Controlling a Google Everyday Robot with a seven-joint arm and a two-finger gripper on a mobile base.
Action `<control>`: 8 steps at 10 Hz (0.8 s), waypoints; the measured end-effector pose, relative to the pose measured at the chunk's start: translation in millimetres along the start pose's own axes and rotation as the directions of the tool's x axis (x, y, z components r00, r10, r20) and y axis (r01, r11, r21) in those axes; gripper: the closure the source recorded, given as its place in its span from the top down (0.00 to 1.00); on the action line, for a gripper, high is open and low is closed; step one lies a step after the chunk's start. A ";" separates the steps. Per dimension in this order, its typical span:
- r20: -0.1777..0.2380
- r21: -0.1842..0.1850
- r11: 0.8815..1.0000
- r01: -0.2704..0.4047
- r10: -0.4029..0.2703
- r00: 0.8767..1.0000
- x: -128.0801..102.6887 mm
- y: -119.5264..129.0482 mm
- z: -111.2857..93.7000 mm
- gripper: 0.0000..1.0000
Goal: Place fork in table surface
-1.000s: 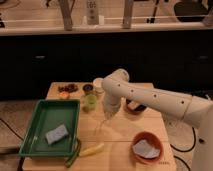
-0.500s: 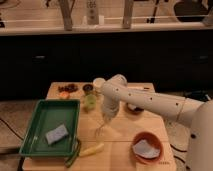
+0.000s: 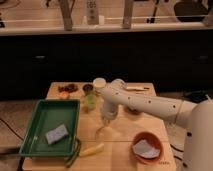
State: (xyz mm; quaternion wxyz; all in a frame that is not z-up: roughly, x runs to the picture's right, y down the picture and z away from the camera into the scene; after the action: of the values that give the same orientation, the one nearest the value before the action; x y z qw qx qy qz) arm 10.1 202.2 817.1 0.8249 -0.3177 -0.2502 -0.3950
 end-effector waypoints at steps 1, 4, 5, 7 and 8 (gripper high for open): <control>0.004 0.005 1.000 0.001 -0.001 1.000 0.5 -0.6 3.6 0.03; 0.006 0.015 1.000 -0.006 0.006 1.000 1.6 -0.2 10.4 0.33; 0.006 0.016 1.000 -0.010 0.010 1.000 2.2 0.4 11.4 0.41; 0.006 0.020 1.000 -0.018 0.018 1.000 3.3 1.8 12.1 0.61; 0.007 0.021 1.000 -0.021 0.021 1.000 4.0 3.0 12.6 0.72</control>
State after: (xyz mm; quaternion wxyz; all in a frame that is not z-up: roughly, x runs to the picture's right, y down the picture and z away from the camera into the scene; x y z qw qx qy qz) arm 12.7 210.8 827.2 0.8314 -0.3128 -0.2539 -0.3827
